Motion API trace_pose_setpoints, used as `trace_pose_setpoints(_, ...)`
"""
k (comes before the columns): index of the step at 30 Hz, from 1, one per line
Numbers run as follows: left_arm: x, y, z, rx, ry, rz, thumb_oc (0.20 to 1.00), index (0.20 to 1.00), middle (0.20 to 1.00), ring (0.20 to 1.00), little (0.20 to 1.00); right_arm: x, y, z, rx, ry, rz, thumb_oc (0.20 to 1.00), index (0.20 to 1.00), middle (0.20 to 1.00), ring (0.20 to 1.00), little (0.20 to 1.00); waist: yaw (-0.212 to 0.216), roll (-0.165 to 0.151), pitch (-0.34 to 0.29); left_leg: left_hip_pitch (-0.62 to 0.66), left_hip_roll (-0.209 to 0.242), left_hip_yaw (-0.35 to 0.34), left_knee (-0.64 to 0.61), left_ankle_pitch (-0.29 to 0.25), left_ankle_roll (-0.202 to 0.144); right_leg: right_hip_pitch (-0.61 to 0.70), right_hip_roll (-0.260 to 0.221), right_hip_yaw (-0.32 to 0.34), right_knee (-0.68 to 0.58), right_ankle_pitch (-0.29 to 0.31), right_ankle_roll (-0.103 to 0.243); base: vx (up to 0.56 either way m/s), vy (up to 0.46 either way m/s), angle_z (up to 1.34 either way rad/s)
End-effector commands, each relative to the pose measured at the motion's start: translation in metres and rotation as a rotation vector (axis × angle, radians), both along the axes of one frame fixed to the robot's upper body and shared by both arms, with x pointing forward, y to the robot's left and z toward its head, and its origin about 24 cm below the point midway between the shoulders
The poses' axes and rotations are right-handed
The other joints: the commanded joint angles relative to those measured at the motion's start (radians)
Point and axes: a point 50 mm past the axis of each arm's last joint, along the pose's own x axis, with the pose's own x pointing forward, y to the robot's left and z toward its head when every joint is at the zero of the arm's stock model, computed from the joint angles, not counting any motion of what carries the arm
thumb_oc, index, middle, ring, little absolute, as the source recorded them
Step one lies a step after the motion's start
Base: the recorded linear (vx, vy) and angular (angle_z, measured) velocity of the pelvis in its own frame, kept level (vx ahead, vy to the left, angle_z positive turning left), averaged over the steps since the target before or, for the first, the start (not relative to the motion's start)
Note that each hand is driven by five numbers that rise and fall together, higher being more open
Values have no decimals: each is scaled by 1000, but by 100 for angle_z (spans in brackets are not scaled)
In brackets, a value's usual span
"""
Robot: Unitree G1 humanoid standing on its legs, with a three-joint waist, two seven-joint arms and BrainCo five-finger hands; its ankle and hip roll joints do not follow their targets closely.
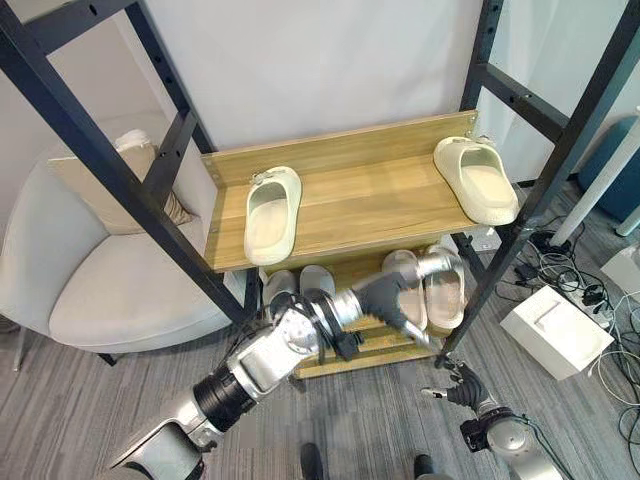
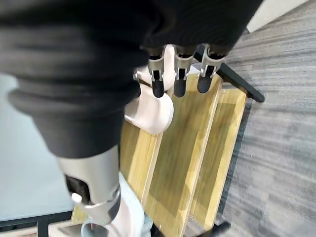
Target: Arrange the slippers neatly on the shoe rack.
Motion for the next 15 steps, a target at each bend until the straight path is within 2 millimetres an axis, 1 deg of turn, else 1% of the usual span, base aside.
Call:
trace_pose_setpoints(1, 18, 15, 16, -150, -9, 101, 1000, 1000, 1000, 1000, 1000, 19, 14, 16, 76, -104, 12, 1000, 1000, 1000, 1000, 1000, 36, -52, 19, 76, 27, -24, -6, -80, -52, -31, -34, -34, -2, 16, 39, 50, -48, 21)
trace_pose_setpoints(2, 19, 20, 32, -185, -85, 147, 1000, 1000, 1000, 1000, 1000, 19, 18, 15, 87, -98, 17, 1000, 1000, 1000, 1000, 1000, 38, -53, 14, 78, 27, -26, -6, -81, -52, -26, -33, -37, -2, 13, 38, 43, -37, 15)
trace_pose_setpoints(3, 21, 23, 38, -203, -123, 184, 1000, 1000, 1000, 1000, 1000, 19, 20, 15, 94, -95, 20, 1000, 1000, 1000, 1000, 1000, 40, -54, 11, 80, 27, -27, -6, -83, -52, -24, -33, -38, -2, 12, 38, 49, -20, 12)
trace_pose_setpoints(4, 24, 31, 52, -217, -220, 279, 1000, 1000, 1000, 1000, 1000, 21, 23, 15, 102, -95, 29, 1000, 1000, 1000, 1000, 1000, 40, -56, 9, 85, 27, -26, -6, -85, -52, -20, -32, -39, -2, 10, 37, 43, -19, 9)
trace_pose_setpoints(6, 34, 48, 67, -162, -427, 530, 1000, 1000, 1000, 1000, 1000, 21, 27, 13, 108, -89, 40, 1000, 1000, 1000, 1000, 1000, 41, -59, 3, 92, 29, -23, -6, -89, -53, -16, -30, -37, -2, 7, 36, 47, -17, 0)
trace_pose_setpoints(7, 42, 55, 74, -66, -563, 674, 1000, 1000, 1000, 1000, 1000, 21, 28, 11, 107, -87, 45, 1000, 1000, 1000, 1000, 1000, 38, -61, -2, 94, 30, -20, -6, -91, -54, -15, -29, -36, -2, 5, 37, 38, -8, -2)
trace_pose_setpoints(9, 59, 67, 80, 84, -714, 856, 1000, 1000, 1000, 1000, 1000, 22, 28, 12, 105, -95, 47, 1000, 1000, 1000, 1000, 1000, 31, -61, -5, 96, 32, -14, -6, -94, -55, -18, -27, -30, -2, 5, 39, 0, 0, 0)
trace_pose_setpoints(10, 63, 69, 80, 127, -748, 898, 1000, 1000, 1000, 1000, 1000, 23, 28, 12, 105, -97, 46, 1000, 1000, 1000, 1000, 1000, 29, -62, -6, 97, 34, -12, -6, -94, -55, -18, -27, -26, -2, 4, 40, 0, 0, 0)
trace_pose_setpoints(11, 74, 75, 79, 214, -795, 982, 1000, 1000, 1000, 1000, 1000, 22, 28, 12, 107, -98, 53, 1000, 1000, 1000, 1000, 1000, 24, -62, -9, 98, 35, -9, -6, -95, -54, -20, -25, -22, -2, 5, 40, 24, -2, -4)
trace_pose_setpoints(12, 80, 77, 81, 280, -832, 1017, 1000, 1000, 1000, 1000, 1000, 22, 28, 12, 108, -100, 57, 1000, 1000, 1000, 1000, 1000, 20, -62, -9, 99, 35, -6, -6, -96, -54, -22, -24, -18, -2, 5, 40, 28, -4, -5)
trace_pose_setpoints(13, 89, 84, 80, 381, -868, 1075, 1000, 1000, 1000, 1000, 1000, 21, 27, 12, 105, -100, 61, 1000, 1000, 1000, 1000, 1000, 13, -61, -10, 99, 35, -2, -6, -97, -54, -25, -22, -13, -2, 5, 41, 21, -6, -13)
trace_pose_setpoints(15, 98, 88, 76, 454, -863, 1102, 1000, 1000, 1000, 1000, 1000, 20, 27, 12, 106, -101, 61, 1000, 1000, 1000, 1000, 1000, 8, -62, -9, 102, 36, 1, -6, -97, -54, -27, -22, -8, -2, 7, 42, 12, -5, -26)
